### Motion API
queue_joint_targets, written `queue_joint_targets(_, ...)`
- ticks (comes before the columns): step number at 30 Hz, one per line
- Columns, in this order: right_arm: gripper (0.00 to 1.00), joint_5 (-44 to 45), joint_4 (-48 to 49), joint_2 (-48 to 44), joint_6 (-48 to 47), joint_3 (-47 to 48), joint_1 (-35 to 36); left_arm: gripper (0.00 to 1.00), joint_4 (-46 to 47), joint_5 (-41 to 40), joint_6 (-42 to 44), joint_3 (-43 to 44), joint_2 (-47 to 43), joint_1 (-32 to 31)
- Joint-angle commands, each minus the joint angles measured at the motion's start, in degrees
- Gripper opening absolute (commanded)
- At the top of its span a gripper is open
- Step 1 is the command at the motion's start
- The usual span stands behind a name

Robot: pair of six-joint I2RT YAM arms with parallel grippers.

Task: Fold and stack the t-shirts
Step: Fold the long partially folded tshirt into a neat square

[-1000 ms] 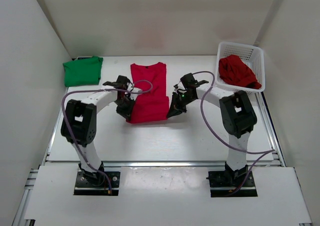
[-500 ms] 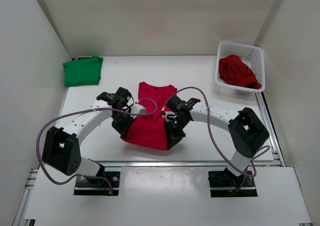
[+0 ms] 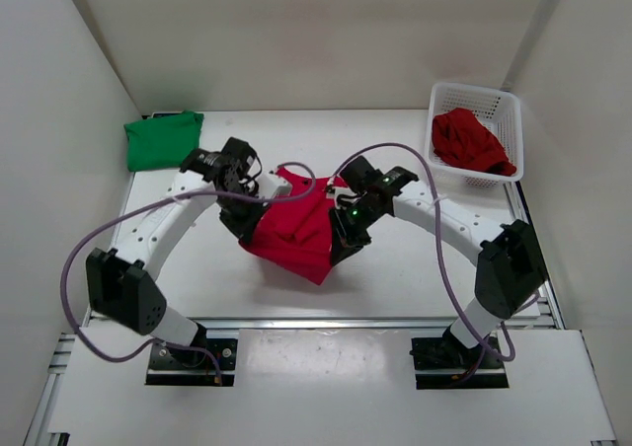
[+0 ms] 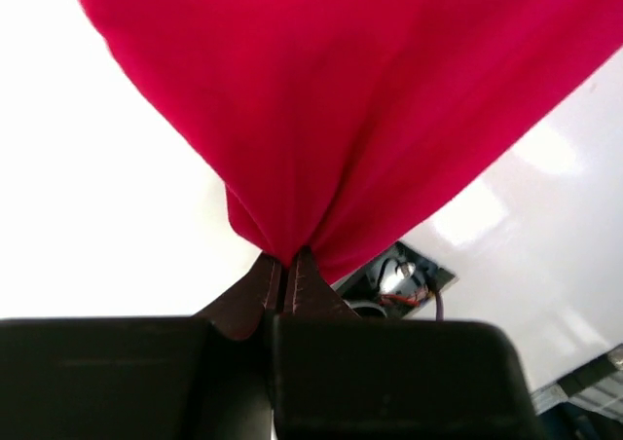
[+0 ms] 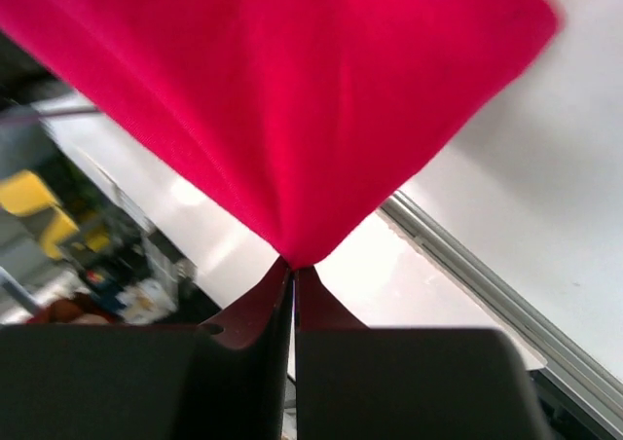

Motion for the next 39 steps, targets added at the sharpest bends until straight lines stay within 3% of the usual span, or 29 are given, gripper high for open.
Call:
queue_joint_targets(1,0.01,-4.7,-1.6,0.2,-1.3,4.7,-5.4,0.00,-1.8,3.2,0.7,9.5,6.2,3.0)
queue_joint_targets(11,0.00,-15.4,2.5,11.6,-1.6,14.2,-16.9,0.00,1.1,7.7,-5.2,32.1,23.1,9.4)
queue_joint_targets(16,0.00,-17.0,1.9,19.1,-1.2,21.0,-19.2,0.00,2.4,8.1,-7.2,37.2,30.1,11.4)
queue_joint_targets(20,0.00,-17.7,2.0,23.8,0.2,23.6,-20.7,0.06,4.1,9.1,-9.1,39.1,35.3,12.6)
queue_joint_targets(27,0.00,-19.1,10.7,27.4,6.9,23.8,-24.9,0.11,8.1,11.1,-12.9,48.7,44.6,13.7)
queue_joint_targets(29,0.00,-18.3,13.3,29.4,9.4,24.5,-25.8,0.18,11.7,11.5,-14.4,49.9,46.8,14.1)
queue_joint_targets(31,0.03,-17.5,15.6,31.2,11.6,25.3,-26.8,0.38,14.9,12.5,-16.5,50.7,48.0,13.9)
queue_joint_targets(32,0.06,-16.6,17.0,32.6,12.6,26.3,-27.4,0.44,16.5,12.3,-16.9,51.8,48.7,13.8)
queue_joint_targets(34,0.22,-15.1,17.9,34.0,13.1,27.7,-28.2,0.67,18.1,10.2,-18.0,55.5,50.6,13.7)
queue_joint_targets(35,0.26,-13.3,17.5,35.2,13.8,29.4,-29.1,0.69,19.1,9.1,-18.1,56.3,51.8,13.5)
queue_joint_targets(39,0.32,-8.0,12.0,38.4,10.5,39.9,-30.3,0.99,20.0,2.4,-18.1,59.0,50.5,14.2)
